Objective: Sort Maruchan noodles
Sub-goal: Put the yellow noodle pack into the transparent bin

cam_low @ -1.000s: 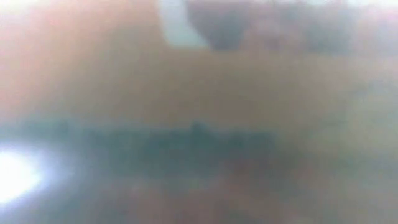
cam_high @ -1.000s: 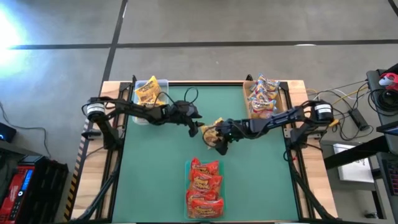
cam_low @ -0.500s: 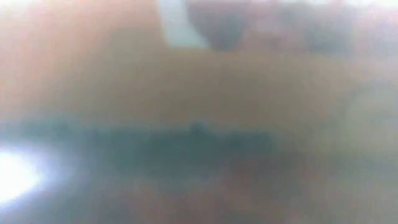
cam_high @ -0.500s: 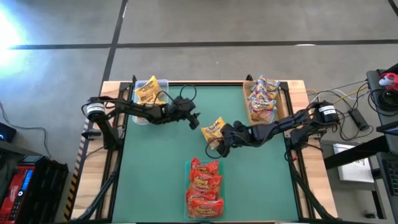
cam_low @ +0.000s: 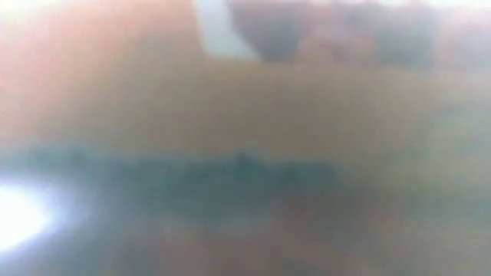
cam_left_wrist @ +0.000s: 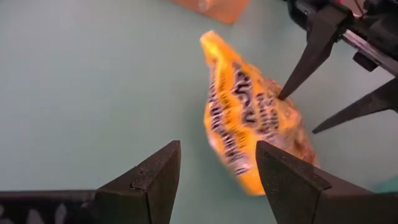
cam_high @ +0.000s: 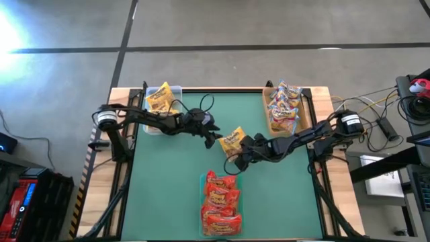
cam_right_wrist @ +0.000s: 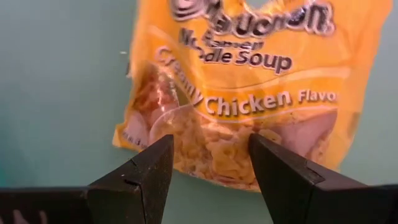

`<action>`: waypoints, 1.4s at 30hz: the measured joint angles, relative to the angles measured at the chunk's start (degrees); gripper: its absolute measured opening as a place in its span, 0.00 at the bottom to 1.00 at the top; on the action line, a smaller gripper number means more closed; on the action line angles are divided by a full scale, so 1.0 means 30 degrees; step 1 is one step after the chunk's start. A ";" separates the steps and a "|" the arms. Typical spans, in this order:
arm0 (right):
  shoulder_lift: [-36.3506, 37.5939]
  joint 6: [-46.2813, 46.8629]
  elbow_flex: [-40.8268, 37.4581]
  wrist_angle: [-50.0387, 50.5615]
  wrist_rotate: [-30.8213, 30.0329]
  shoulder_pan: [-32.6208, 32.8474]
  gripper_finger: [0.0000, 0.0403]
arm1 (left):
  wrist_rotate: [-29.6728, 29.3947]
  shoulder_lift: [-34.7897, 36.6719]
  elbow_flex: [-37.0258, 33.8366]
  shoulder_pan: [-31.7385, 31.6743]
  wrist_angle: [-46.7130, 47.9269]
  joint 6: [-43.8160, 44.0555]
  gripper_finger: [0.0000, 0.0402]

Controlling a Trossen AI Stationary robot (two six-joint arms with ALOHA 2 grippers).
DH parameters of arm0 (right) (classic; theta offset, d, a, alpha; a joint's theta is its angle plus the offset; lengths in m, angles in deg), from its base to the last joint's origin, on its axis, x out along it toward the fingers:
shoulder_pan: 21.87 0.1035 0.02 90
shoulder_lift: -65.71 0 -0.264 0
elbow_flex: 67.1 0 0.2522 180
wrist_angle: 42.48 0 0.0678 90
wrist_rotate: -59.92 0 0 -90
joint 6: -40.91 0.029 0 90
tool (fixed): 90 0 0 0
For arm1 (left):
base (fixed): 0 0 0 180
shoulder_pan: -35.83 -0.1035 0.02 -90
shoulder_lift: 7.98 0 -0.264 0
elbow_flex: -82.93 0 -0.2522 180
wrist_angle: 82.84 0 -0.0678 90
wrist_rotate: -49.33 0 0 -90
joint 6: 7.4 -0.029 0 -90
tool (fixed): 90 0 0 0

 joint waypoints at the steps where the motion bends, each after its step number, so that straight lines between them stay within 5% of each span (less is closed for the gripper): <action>1: -0.0007 0.0060 -0.0061 0.0104 -0.0233 0.0021 0.50 | 0.0006 -0.0062 -0.0003 0.0000 -0.0016 0.0045 0.48; 15: -0.0029 -0.0542 -0.1671 0.0302 -0.2760 -0.0001 0.50 | 0.1373 -0.1518 0.0029 -0.0033 -0.3414 0.2944 0.48; 22: -0.0043 -0.0733 -0.1933 0.0237 -0.3985 -0.0001 0.50 | -0.0032 -0.1648 0.0622 0.0015 -0.3683 0.4353 0.48; 42: -0.0043 -0.3050 -0.1963 -0.0757 -0.4609 -0.0008 0.50 | 0.1660 -0.5121 0.4030 0.0051 -0.3600 0.5877 0.48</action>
